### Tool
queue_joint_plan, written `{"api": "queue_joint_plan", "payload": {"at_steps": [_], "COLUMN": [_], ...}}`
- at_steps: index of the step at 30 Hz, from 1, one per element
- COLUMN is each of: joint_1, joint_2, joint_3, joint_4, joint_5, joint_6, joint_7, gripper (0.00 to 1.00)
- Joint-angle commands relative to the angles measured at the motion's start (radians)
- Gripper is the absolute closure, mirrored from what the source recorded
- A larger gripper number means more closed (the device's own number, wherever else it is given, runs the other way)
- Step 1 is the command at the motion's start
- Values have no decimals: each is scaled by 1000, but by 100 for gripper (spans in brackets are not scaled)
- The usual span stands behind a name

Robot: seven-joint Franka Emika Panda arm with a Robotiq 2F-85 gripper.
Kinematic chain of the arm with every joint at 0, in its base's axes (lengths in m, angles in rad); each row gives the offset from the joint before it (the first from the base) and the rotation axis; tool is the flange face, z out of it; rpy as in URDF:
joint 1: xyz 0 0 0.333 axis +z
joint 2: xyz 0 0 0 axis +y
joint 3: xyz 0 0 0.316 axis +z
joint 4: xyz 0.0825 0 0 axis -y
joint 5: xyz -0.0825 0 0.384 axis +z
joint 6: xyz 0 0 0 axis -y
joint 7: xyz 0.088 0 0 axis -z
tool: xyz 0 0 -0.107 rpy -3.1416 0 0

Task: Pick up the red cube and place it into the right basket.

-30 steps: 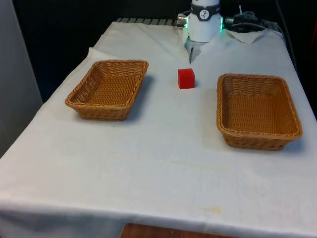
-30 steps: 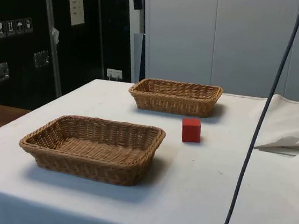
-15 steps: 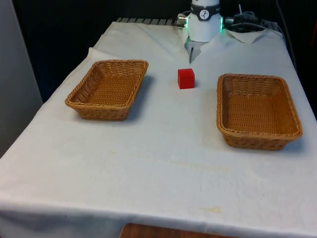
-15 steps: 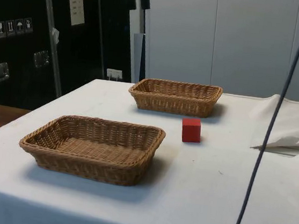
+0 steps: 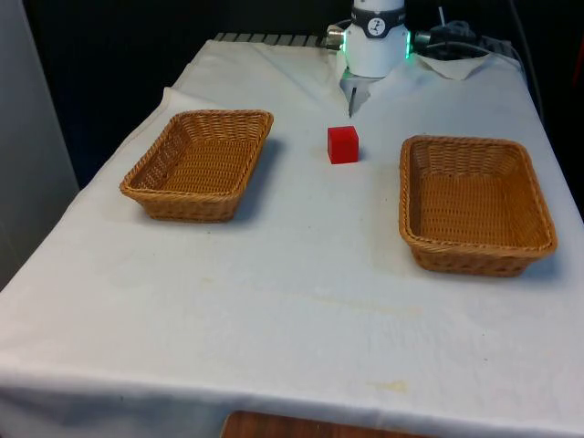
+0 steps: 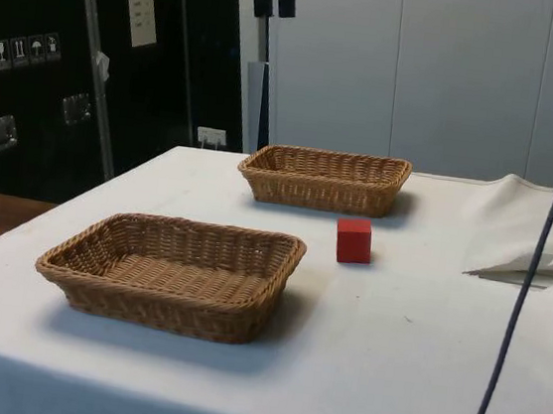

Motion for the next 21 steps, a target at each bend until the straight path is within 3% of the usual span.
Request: {"api": "queue_joint_plan", "payload": {"at_steps": [1,13,21], "joint_1": [0,0,-2], "joint_2": [-22,-93,-141], "joint_3": [6,20,30], "joint_4": [-23,-100,-166], "joint_5": [-16,-23,-37], "joint_6": [21,44,91], "joint_7": [13,8,7], "gripper": [0,0,0]}}
